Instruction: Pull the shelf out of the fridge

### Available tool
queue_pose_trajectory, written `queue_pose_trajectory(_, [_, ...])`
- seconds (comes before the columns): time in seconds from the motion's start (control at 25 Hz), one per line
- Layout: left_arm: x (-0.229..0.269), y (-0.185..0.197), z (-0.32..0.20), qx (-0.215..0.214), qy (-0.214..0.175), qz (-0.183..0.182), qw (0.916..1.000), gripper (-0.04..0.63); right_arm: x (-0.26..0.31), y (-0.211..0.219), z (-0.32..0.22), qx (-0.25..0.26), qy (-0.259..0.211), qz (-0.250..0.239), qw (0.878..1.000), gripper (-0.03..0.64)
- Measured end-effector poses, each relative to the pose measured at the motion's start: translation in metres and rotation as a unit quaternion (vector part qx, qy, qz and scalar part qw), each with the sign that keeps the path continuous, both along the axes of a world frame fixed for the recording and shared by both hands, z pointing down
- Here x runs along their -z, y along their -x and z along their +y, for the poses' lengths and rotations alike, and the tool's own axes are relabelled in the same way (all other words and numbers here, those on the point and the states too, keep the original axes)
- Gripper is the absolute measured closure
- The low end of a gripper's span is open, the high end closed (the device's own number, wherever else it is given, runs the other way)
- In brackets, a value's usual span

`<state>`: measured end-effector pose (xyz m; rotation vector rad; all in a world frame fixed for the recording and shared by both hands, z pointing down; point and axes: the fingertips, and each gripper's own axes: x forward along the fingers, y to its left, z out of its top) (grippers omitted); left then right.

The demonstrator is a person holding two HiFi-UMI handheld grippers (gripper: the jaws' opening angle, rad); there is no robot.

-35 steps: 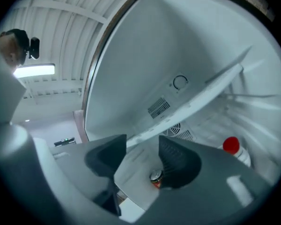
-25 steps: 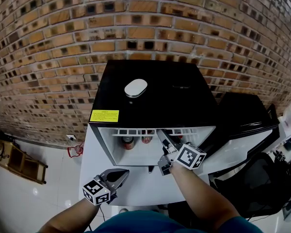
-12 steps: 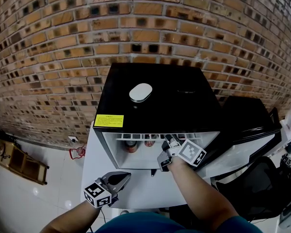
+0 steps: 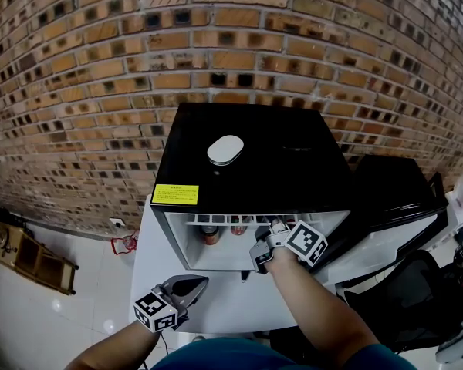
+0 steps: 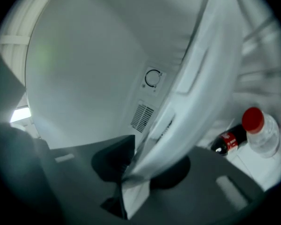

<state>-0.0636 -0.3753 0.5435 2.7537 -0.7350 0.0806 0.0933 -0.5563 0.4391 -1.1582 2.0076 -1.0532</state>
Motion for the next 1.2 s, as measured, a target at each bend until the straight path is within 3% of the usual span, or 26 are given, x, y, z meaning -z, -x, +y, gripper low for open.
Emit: queue_pose_trajectory(1.2, [0.006, 0.015, 0.013, 0.011, -0.010, 0.004, 0.9999, 0.598, -0.004, -0.001, 0.017, 0.002, 0.028, -0.028, 0.999, 0.546])
